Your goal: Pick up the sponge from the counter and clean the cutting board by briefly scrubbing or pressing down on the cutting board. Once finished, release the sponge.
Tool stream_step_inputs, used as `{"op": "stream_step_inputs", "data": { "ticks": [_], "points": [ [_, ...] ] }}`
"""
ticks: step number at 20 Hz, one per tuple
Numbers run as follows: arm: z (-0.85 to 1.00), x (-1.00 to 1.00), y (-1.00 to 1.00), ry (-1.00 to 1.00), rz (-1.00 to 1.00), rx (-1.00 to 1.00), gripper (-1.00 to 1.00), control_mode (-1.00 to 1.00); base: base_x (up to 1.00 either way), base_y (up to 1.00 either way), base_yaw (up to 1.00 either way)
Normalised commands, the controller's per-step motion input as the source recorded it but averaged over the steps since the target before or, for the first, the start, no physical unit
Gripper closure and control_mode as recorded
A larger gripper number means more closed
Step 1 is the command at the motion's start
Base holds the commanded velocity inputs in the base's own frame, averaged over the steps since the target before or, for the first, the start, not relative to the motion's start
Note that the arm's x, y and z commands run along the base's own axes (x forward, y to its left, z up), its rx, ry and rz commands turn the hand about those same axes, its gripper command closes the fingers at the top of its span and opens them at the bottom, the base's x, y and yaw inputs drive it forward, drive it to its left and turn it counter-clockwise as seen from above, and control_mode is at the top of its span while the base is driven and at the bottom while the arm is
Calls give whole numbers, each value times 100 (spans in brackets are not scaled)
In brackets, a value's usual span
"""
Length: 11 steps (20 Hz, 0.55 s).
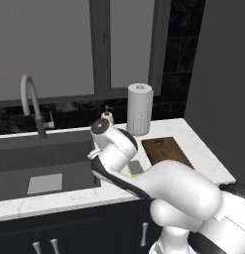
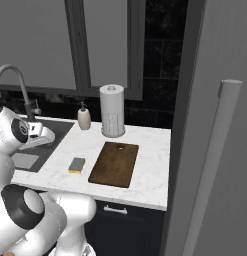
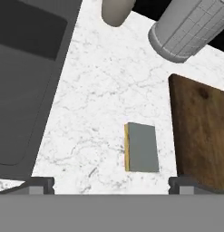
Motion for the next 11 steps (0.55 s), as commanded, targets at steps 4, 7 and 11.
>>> {"op": "stream_step_inputs", "data": {
  "ticks": [4,7,11],
  "points": [
    [65,-47,2,-3,0,-16,-100,-100,0,0,0],
    [37,-75,-17,-13,-1,-5,-100,-100,0,0,0],
    [0,-94,-55,-22,-1,0,-100,-100,0,0,0]
  ]
}}
